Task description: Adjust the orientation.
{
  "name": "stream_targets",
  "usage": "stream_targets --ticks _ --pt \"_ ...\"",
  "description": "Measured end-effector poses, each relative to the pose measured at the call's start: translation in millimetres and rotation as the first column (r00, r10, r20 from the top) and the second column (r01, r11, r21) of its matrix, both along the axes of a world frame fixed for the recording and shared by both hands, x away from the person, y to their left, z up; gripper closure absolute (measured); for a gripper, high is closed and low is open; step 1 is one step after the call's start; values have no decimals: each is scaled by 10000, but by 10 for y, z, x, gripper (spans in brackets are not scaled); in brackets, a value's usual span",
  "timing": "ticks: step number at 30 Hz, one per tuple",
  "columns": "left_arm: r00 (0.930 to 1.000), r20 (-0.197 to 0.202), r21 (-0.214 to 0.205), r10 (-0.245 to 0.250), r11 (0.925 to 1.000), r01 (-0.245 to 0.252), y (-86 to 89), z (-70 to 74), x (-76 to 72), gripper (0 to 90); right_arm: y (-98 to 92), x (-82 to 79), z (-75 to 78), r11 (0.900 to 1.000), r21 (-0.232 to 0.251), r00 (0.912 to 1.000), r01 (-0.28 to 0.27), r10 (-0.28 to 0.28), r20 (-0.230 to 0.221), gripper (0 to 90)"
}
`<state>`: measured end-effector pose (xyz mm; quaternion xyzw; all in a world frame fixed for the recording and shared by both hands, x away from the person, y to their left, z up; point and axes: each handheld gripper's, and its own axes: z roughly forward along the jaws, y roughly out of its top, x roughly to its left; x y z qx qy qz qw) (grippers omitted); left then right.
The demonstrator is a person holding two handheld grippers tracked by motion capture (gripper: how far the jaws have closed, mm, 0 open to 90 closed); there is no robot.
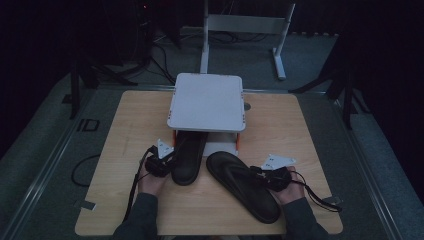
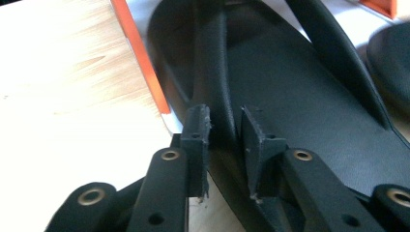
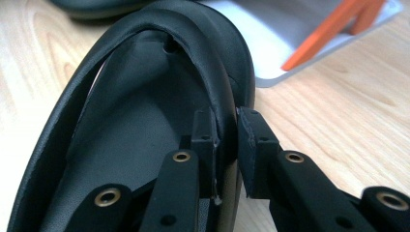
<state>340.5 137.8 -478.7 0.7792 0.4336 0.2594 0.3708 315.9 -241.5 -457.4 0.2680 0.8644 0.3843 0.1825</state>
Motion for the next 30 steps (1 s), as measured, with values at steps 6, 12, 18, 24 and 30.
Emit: stream_targets --ticks 6,12,18,24,30 --pt "9995 69 113 -308 9995 307 98 7 -161 767 53 68 19 9907 639 9927 1199 -1205 56 780" --pt "9998 216 116 -42 9999 40 115 28 -286 692 142 105 -5 9726 476 9733 2275 -2286 200 780" --pt "9978 613 -4 -259 9997 260 -30 118 -424 543 122 61 40 9758 866 9796 2007 -2010 -61 576" --pt "9940 418 -408 -1007 9939 1024 -207 157 -459 525 -88 -84 108 9707 771 9726 2275 -2305 317 575" --pt "9906 135 -174 -1364 9905 1366 -391 76 -425 525 -364 -309 -104 9655 -310 9659 2586 -2588 -34 611"
